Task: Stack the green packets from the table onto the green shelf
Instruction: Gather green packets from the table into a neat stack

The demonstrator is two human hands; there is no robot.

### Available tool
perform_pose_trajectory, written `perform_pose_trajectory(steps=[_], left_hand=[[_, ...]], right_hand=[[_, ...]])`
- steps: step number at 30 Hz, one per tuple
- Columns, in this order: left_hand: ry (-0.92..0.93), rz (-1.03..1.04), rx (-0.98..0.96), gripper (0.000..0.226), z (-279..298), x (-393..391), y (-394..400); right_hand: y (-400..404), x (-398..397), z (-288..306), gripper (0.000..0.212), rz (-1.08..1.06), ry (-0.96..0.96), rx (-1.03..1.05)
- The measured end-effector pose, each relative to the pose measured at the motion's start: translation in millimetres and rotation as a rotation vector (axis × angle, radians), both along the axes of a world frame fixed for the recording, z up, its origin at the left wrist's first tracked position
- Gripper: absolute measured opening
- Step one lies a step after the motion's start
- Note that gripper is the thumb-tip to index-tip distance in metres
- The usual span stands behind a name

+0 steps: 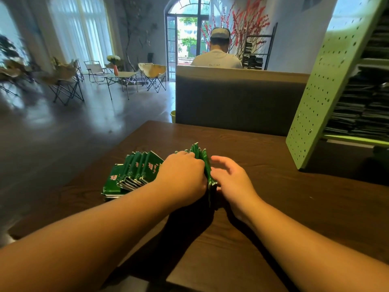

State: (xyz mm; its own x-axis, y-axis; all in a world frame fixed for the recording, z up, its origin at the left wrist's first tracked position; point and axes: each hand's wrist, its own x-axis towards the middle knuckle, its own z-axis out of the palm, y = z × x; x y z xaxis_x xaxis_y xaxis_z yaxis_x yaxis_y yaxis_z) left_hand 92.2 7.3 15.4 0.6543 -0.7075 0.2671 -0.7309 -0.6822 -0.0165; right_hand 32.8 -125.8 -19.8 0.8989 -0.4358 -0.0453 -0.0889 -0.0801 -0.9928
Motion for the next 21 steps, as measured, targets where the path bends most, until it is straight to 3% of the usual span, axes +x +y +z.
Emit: perform_pose_trajectory(steps=[2,5,8,12,15,17,21], left_hand=[[0.015,-0.043,-0.009,0.022,2,-4,-1],[0.139,-0.075,-0.173,0.012,1,-14,1],[0.21,-0.029,-0.348,0.027,-5,-27,-5],[0.42,0.239,-0.668,0.057,-8,-30,-11],[0.601,0.445,-0.919,0.047,-10,-11,-8],[0.634,0.477,-0.897,0.042,-12,-8,-4],[0.472,0.407,-0.722,0.032,-12,-15,1]], right_hand=[[-1,-1,0,0.034,0.008,0.043,0.1],[2,0,2,0.029,-0.024,0.043,0.375],[1,1,-4,0.041,-0.03,0.049,0.468],[5,-1,-5,0.04,-0.021,0.051,0.568],[6,-2,-3,0.044,-0.004,0.054,0.589],[8,-2,-2,0.051,0.015,0.053,0.554],[14,0,5,0.052,0.022,0.047,0.515]])
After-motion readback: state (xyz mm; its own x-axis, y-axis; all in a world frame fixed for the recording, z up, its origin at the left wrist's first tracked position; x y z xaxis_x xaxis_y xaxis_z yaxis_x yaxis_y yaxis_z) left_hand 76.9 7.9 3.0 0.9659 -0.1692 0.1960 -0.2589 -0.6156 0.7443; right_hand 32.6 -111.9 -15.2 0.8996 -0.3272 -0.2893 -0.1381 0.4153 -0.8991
